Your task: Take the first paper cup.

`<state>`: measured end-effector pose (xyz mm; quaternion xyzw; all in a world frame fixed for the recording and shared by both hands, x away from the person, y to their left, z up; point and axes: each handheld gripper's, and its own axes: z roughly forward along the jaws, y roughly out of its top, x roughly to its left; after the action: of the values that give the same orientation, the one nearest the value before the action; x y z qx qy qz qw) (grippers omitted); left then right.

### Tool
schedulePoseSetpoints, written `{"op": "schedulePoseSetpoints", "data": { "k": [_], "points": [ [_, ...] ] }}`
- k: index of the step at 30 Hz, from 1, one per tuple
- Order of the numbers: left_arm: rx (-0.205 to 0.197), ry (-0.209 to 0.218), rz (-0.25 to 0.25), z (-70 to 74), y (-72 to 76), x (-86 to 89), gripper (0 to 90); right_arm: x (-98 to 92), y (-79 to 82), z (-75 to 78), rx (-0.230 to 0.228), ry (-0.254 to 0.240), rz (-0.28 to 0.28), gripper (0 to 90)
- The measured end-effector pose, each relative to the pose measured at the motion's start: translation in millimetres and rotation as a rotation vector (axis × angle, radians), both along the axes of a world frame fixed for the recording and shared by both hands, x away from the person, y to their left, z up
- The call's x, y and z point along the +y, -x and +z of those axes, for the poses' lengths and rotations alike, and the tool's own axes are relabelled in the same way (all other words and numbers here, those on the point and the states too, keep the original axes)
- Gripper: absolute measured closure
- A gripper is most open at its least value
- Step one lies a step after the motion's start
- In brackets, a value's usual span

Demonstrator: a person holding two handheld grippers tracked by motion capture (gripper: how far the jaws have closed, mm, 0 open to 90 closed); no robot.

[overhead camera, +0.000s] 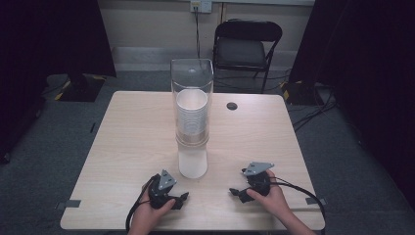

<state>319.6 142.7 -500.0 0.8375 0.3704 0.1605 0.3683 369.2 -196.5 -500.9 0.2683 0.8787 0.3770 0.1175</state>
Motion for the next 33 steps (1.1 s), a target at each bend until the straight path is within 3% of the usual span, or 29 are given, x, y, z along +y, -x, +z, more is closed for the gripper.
{"op": "schedulePoseSetpoints", "data": {
  "k": [5,7,9,12,13,15,22,33],
  "points": [
    [0.000,-0.007,-0.004,0.3,-0.2,0.4,18.6,5.6,0.2,0.0,0.001,-0.001,0.019,9.2],
    [0.000,-0.001,0.000,0.1,-0.1,0.1,18.5,9.3,0.8,0.9,-0.003,-0.024,0.044,17.5],
    [0.001,-0.008,-0.005,0.3,-0.2,0.4,18.5,15.7,0.2,3.0,0.031,-0.044,0.073,16.5],
    [0.001,-0.008,-0.005,0.2,-0.2,0.4,18.5,23.1,0.0,7.7,0.028,-0.080,0.082,17.2],
    [0.000,-0.009,-0.006,0.3,-0.3,0.5,18.5,29.9,-1.7,16.6,0.007,-0.122,0.075,18.5],
    [0.001,-0.009,-0.006,0.3,-0.3,0.5,18.5,34.9,-4.2,24.9,0.011,-0.162,0.082,19.8],
    [0.001,-0.009,-0.006,0.3,-0.4,0.4,18.4,58.5,-13.1,51.7,-0.028,-0.206,0.126,20.8],
    [0.002,-0.005,-0.003,0.2,-0.3,0.1,18.4,87.8,-37.2,63.5,-0.052,-0.271,0.084,18.2]
  ]
}}
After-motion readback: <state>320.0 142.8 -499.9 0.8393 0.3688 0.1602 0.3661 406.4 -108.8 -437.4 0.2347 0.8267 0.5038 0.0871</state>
